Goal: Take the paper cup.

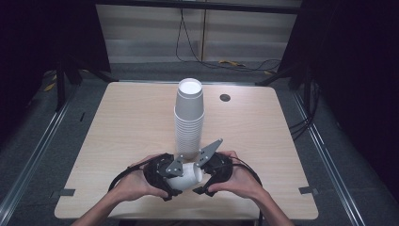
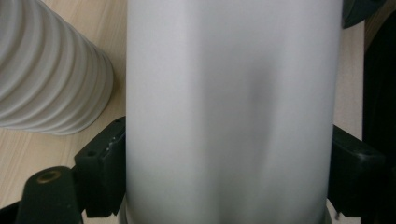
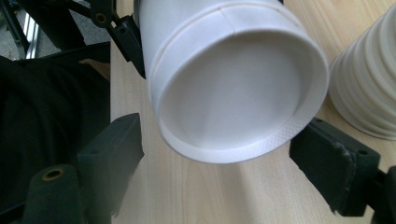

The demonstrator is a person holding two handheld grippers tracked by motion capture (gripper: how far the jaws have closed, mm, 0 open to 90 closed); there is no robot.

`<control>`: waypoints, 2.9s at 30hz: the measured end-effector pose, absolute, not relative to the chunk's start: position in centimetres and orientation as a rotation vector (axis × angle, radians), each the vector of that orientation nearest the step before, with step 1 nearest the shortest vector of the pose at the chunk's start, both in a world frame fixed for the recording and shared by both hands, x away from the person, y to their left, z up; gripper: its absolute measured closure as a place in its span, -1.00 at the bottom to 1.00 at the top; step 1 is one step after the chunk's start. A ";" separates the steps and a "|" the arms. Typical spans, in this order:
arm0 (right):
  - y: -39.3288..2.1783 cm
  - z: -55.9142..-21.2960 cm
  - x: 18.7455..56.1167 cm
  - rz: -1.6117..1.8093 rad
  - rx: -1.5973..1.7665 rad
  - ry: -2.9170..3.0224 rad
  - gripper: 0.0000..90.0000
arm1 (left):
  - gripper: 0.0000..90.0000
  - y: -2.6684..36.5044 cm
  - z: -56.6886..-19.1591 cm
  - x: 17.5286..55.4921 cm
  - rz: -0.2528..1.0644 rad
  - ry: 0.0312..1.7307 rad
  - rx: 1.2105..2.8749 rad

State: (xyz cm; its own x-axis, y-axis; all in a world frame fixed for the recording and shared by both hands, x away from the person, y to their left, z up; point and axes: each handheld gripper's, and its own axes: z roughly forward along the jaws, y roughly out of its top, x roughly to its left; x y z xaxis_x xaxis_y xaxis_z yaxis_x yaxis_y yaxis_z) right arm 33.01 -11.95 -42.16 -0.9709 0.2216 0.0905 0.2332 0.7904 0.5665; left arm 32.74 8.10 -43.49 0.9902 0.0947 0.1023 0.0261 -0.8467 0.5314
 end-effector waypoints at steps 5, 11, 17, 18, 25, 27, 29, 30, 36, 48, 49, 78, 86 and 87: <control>-11.7 -42.2 33.0 -0.944 -0.365 -2.942 -0.61 | -0.64 7.9 -43.7 32.6 0.142 0.082 2.590; -11.3 -42.3 33.0 -0.923 -0.336 -2.947 -0.62 | -0.64 7.4 -44.0 32.3 0.147 0.069 2.597; -10.7 -42.6 32.9 -0.895 -0.303 -2.933 -0.62 | -0.65 6.9 -44.2 31.8 0.129 0.037 2.614; -10.7 -42.6 32.9 -0.887 -0.310 -2.928 -0.63 | -0.65 6.8 -44.2 31.7 0.122 0.031 2.616; -10.4 -42.8 32.7 -0.881 -0.293 -2.902 -0.59 | -0.65 6.5 -44.2 31.4 0.123 -0.003 2.614; -10.4 -42.9 32.7 -0.881 -0.287 -2.896 -0.57 | -0.65 6.5 -44.2 31.2 0.117 -0.011 2.612; -10.2 -42.9 32.6 -0.895 -0.278 -2.896 -0.53 | -0.65 6.5 -44.1 31.3 0.124 -0.053 2.639; -10.2 -42.9 32.5 -0.890 -0.287 -2.893 -0.53 | -0.65 6.4 -44.4 30.9 0.109 -0.002 2.606; -10.2 -43.1 32.3 -0.847 -0.286 -2.890 -0.50 | -0.65 6.4 -44.3 30.9 0.117 -0.078 2.632; -10.5 -43.1 32.4 -0.855 -0.282 -2.883 -0.49 | -0.69 7.0 -44.1 31.0 0.111 -0.051 2.547; -10.5 -43.1 32.4 -0.865 -0.285 -2.888 -0.49 | -0.69 7.2 -43.9 31.2 0.118 -0.060 2.543; -11.6 -43.3 32.6 -0.937 -0.342 -2.885 -0.49 | -0.65 11.7 -42.3 33.1 0.012 0.063 2.167; -13.1 -43.1 32.6 -0.986 -0.426 -2.893 -0.50 | -0.65 13.0 -42.0 33.7 0.080 0.189 2.124; -13.3 -43.1 32.6 -0.993 -0.432 -2.891 -0.50 | -0.65 13.1 -41.9 33.9 0.088 0.202 2.095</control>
